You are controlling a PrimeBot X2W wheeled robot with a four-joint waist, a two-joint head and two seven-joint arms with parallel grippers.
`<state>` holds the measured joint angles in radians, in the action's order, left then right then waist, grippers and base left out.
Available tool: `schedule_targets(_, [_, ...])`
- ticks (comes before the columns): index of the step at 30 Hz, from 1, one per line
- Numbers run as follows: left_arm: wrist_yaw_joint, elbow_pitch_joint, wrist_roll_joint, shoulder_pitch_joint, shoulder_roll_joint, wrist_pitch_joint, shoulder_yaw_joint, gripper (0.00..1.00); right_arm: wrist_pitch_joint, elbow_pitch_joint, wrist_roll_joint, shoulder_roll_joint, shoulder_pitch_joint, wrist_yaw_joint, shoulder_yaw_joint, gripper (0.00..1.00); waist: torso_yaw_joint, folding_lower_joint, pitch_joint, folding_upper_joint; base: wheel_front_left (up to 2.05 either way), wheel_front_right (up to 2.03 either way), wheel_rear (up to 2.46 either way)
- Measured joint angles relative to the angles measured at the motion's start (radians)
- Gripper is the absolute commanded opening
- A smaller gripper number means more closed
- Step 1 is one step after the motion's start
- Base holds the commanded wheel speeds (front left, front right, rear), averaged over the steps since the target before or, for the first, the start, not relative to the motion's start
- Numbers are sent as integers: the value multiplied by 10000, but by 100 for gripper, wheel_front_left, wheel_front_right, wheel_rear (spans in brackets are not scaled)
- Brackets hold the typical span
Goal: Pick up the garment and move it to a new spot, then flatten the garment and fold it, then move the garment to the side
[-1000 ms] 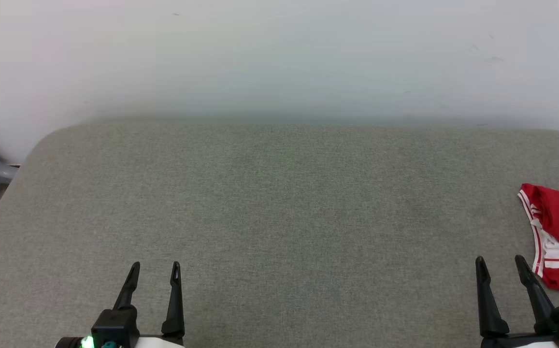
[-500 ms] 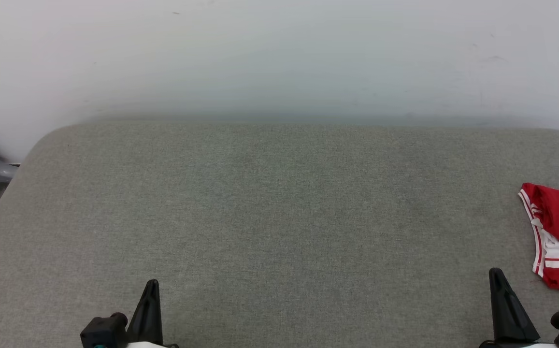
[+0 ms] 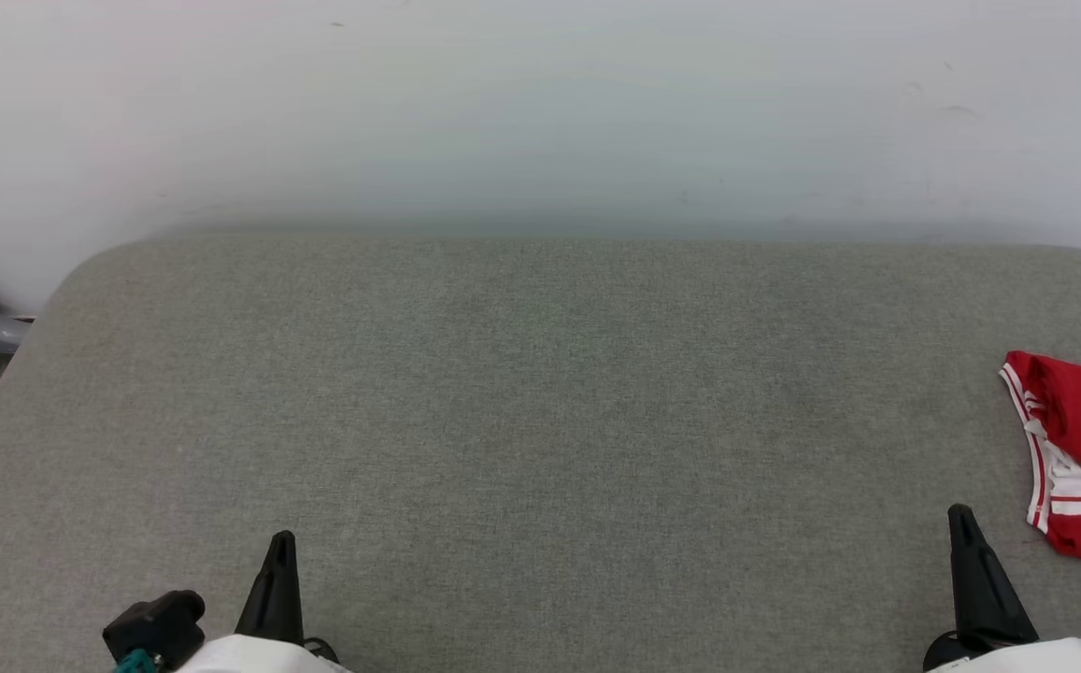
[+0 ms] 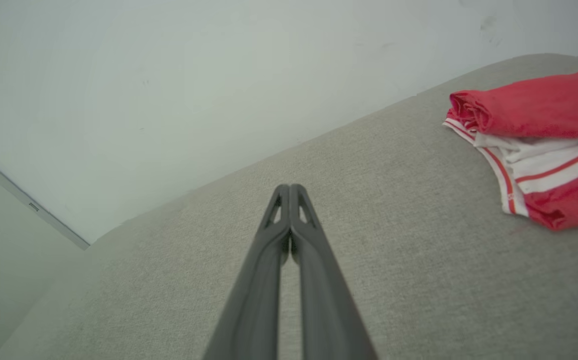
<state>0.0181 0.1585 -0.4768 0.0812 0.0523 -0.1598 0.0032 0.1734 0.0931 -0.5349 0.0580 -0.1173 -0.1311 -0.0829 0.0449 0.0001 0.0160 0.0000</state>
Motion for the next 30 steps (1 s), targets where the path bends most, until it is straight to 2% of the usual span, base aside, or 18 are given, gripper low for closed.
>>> schedule_targets(30, [430, 326, -4291, -674, -8, 1045, 405, 0, -1034, 566, -4169, 21, 820, 0, -12, 0, -124, 0, -53, 0, 0, 0, 0])
